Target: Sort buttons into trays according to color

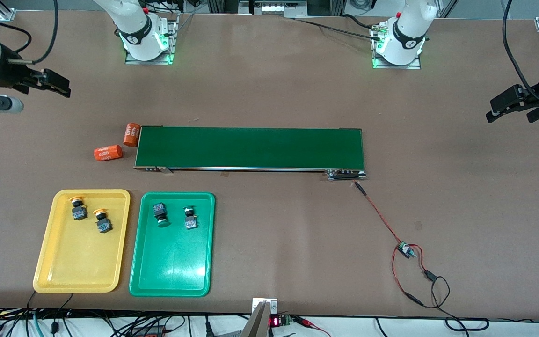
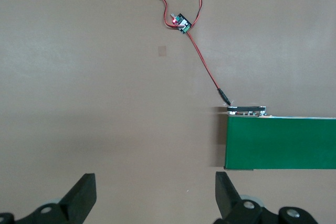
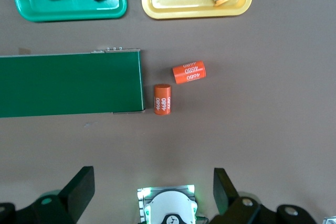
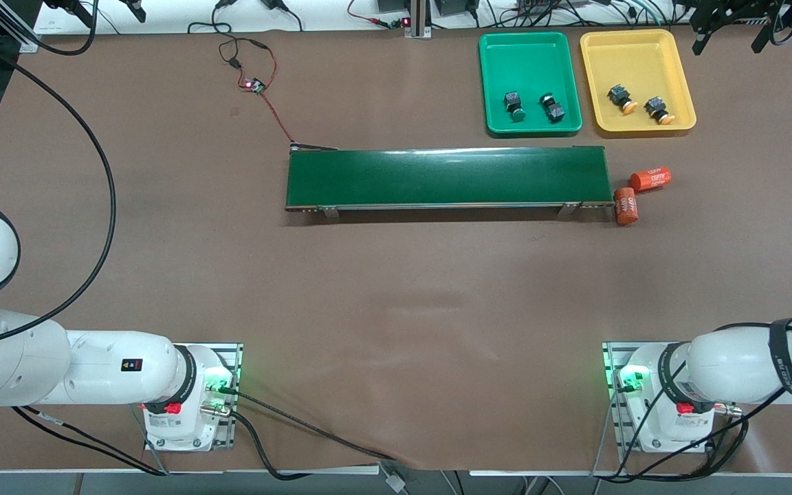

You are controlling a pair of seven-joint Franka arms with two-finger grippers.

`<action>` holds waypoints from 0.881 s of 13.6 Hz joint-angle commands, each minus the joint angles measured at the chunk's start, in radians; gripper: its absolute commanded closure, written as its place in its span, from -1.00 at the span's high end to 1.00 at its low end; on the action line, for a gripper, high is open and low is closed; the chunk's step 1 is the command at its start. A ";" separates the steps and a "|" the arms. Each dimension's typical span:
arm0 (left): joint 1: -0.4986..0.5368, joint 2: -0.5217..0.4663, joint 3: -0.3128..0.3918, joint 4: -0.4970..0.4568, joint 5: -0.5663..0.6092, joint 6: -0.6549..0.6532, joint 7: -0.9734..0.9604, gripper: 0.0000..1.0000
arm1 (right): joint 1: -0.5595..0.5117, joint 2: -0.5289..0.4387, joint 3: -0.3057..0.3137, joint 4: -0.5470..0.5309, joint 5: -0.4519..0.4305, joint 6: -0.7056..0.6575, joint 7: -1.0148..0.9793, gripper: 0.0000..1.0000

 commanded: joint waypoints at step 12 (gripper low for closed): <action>0.005 0.005 0.006 0.030 0.022 -0.018 0.001 1.00 | -0.090 0.050 0.034 0.089 0.024 -0.066 -0.093 1.00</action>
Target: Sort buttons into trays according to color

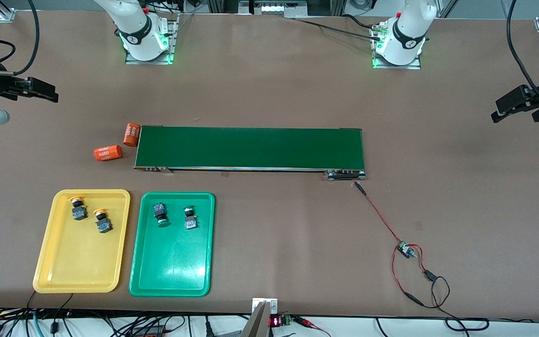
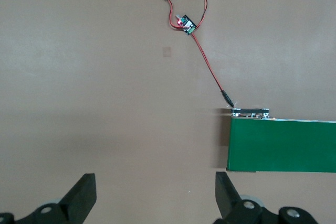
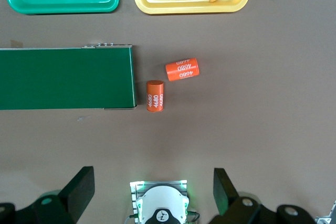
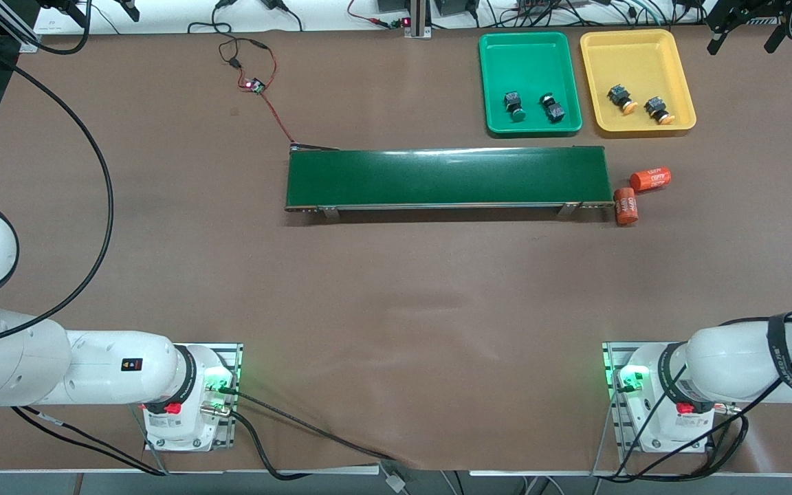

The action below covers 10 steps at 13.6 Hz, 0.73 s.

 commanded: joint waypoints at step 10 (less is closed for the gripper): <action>0.000 0.010 0.000 0.026 0.019 -0.016 0.003 1.00 | 0.003 -0.028 0.024 0.028 0.019 -0.096 -0.014 1.00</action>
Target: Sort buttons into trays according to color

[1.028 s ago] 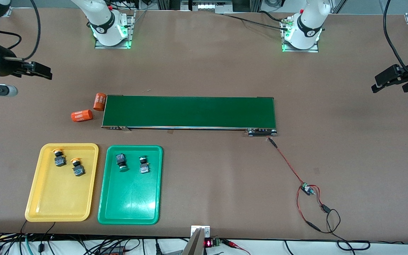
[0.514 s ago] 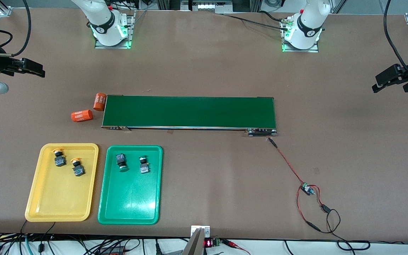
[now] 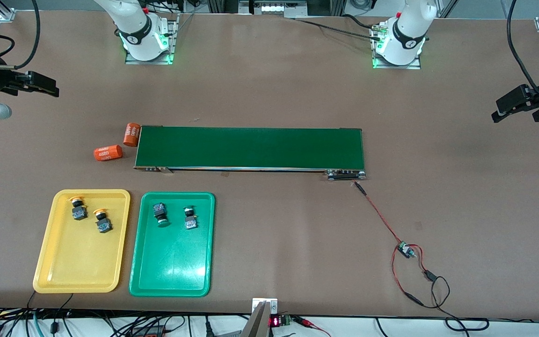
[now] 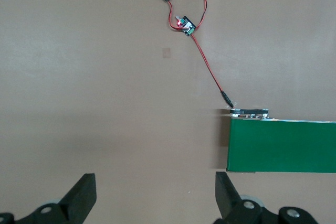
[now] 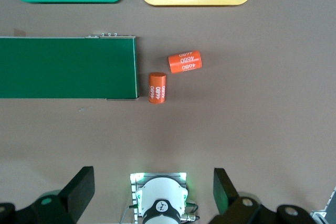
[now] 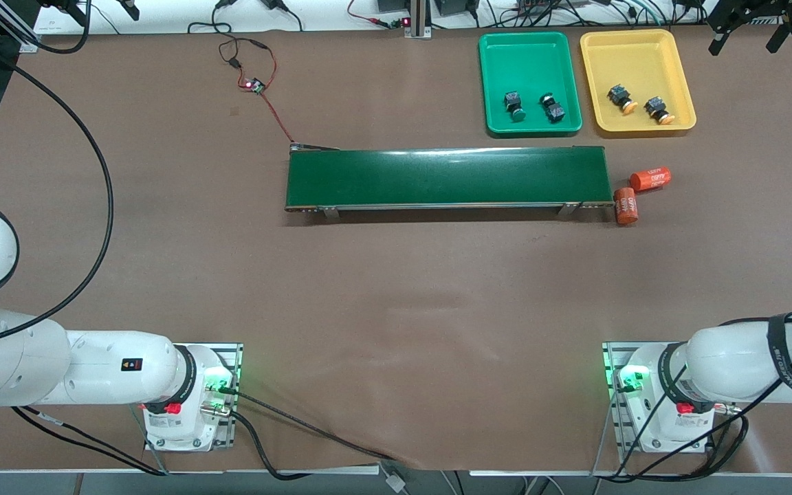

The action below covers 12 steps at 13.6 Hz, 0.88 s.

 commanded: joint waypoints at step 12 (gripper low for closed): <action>0.015 0.012 0.002 0.024 0.018 -0.016 0.003 1.00 | 0.024 -0.015 -0.047 0.031 0.018 -0.031 -0.019 1.00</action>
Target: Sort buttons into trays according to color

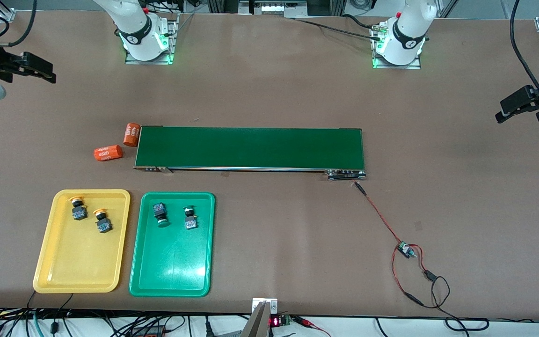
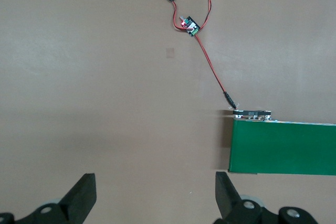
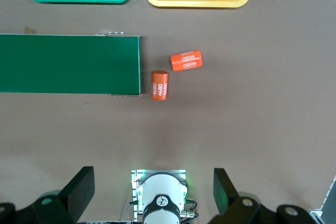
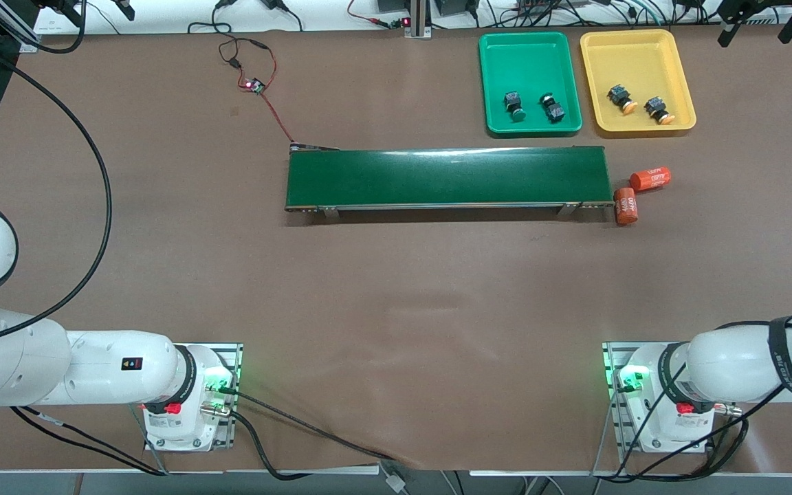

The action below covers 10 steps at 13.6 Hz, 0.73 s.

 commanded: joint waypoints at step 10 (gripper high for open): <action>0.002 0.014 -0.002 0.026 0.010 -0.013 0.003 1.00 | -0.045 0.044 0.003 -0.063 0.026 0.084 -0.017 1.00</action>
